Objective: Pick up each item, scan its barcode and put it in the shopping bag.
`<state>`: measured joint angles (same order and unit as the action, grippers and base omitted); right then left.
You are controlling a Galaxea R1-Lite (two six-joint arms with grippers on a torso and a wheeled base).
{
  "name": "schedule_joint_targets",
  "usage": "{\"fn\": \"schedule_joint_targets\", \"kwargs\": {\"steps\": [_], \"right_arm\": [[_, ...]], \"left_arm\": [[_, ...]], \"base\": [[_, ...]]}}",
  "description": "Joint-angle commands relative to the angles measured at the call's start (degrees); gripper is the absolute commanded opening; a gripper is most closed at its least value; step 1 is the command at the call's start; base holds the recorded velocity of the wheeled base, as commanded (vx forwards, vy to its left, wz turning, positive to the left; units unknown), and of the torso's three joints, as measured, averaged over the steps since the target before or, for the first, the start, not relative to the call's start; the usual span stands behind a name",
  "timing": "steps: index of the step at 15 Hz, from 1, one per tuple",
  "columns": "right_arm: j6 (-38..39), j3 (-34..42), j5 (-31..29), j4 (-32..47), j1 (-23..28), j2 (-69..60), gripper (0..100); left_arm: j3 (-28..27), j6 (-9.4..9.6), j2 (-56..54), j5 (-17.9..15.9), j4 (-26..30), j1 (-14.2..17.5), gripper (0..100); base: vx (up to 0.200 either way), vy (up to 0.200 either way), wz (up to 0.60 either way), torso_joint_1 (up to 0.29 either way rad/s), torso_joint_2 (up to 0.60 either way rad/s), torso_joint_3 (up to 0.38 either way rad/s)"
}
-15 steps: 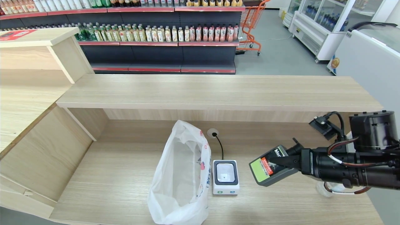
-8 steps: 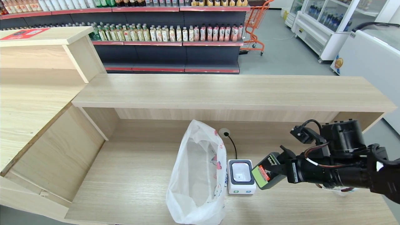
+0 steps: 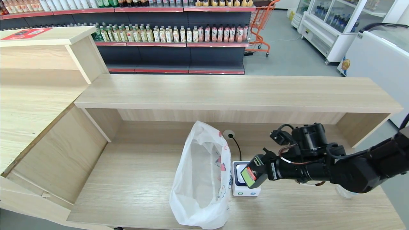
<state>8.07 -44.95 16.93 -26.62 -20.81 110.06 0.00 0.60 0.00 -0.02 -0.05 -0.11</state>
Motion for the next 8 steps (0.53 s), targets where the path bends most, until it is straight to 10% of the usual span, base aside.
{"fn": "schedule_joint_targets", "kwargs": {"steps": [1,8], "right_arm": [[0.0,-3.0,0.1,-0.3,-0.9,4.8,0],[0.3,-10.4,-0.1,-0.3,-3.2,11.4,0]], "left_arm": [[0.0,0.02,0.0,0.0,0.0,0.0,100],[0.0,-0.07,0.1,0.0,0.0,0.0,100]], "base": [[0.0,0.0,0.0,0.0,0.0,0.0],[0.0,0.0,0.0,0.0,0.0,0.0]]}}
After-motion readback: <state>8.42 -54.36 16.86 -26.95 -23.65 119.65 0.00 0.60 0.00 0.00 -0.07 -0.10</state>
